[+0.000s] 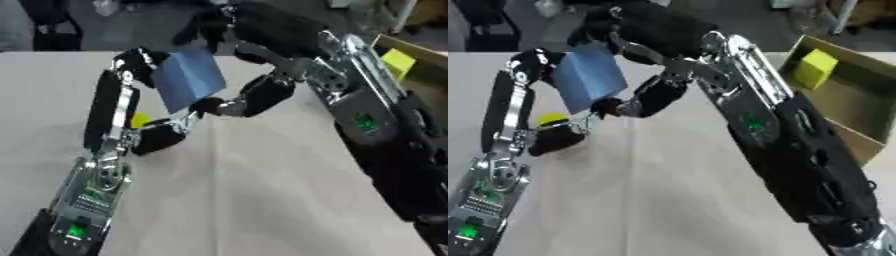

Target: Pick up the objects with one hand, pass them to the other hand, and then place them into the box on the other side of the table.

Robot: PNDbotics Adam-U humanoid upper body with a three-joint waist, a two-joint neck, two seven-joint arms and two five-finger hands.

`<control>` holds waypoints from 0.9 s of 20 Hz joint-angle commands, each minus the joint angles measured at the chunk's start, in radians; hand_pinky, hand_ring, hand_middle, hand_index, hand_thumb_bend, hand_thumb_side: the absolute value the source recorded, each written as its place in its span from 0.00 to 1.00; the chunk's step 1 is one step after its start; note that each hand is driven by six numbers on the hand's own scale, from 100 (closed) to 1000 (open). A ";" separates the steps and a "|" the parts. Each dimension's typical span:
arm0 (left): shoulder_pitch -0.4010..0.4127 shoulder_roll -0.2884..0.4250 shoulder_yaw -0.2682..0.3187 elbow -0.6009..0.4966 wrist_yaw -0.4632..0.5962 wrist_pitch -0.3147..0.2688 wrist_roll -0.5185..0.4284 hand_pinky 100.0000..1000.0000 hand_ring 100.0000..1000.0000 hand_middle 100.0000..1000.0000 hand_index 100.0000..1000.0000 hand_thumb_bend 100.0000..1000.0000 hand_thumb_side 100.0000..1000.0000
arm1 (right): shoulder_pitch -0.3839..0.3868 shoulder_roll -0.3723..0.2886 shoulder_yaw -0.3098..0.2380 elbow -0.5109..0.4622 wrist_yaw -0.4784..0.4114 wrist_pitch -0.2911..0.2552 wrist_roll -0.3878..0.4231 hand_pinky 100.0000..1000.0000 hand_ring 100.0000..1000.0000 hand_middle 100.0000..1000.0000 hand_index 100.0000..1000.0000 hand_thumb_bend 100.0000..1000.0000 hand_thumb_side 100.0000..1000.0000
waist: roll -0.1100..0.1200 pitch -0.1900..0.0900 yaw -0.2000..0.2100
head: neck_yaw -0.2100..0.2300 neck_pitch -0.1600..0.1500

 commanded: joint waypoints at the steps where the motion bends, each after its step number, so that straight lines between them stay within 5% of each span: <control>1: -0.015 -0.001 -0.009 -0.017 -0.001 -0.011 -0.002 0.46 0.41 0.31 0.52 0.00 0.02 | -0.021 0.000 -0.005 0.005 -0.010 -0.005 0.004 0.74 0.55 0.67 0.79 0.37 0.09 | -0.012 -0.020 0.002 | -0.003 -0.008; 18: -0.017 -0.007 -0.014 -0.017 0.010 -0.033 -0.003 0.46 0.41 0.32 0.52 0.00 0.02 | -0.019 0.000 -0.002 0.014 -0.064 -0.002 0.027 0.73 0.56 0.63 0.72 0.34 0.00 | -0.010 -0.017 0.002 | -0.002 -0.006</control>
